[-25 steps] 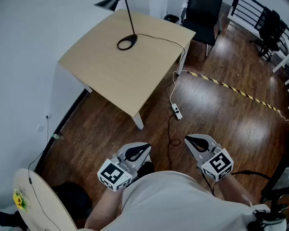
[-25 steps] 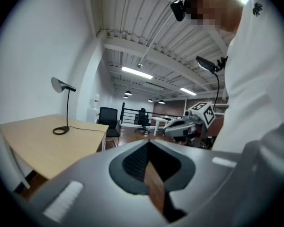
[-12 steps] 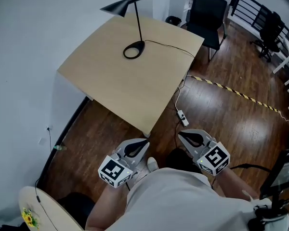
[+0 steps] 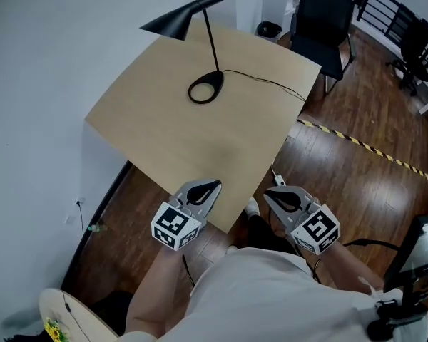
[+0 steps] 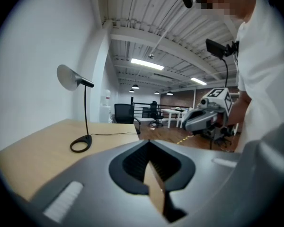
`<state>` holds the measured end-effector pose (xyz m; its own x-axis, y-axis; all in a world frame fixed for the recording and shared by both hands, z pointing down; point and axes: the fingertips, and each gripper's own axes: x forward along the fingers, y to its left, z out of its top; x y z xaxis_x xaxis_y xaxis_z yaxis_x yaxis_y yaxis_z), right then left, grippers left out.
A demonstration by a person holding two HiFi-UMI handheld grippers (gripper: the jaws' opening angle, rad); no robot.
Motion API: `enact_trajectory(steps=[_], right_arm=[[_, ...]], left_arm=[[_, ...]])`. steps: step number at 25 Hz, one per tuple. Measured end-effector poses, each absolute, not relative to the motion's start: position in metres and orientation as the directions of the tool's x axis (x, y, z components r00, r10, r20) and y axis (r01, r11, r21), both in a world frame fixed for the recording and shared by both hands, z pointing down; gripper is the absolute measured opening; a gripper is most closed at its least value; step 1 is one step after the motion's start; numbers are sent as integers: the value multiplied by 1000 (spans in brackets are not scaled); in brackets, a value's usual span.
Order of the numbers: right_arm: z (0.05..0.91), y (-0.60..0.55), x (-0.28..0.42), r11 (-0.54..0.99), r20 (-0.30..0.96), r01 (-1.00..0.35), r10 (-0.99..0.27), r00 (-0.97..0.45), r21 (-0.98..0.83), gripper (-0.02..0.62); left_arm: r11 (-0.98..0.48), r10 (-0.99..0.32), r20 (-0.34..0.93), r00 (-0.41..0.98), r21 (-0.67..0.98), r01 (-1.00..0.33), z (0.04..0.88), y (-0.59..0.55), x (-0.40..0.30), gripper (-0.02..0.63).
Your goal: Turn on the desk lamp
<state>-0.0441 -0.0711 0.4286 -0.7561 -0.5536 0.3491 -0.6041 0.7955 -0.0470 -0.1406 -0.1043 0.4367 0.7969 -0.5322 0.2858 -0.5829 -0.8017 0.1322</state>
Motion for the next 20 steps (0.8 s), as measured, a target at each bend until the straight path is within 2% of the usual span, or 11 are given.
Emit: enact_trajectory(steps=[10, 20], right_arm=[[458, -203, -32, 833, 401, -540, -457, -794, -120, 3], [512, -266, 8, 811, 475, -548, -407, -780, -205, 3]], left_arm=[[-683, -623, 439, 648, 100, -724, 511, -353, -145, 17], [-618, -624, 542, 564, 99, -780, 600, -532, -134, 17]])
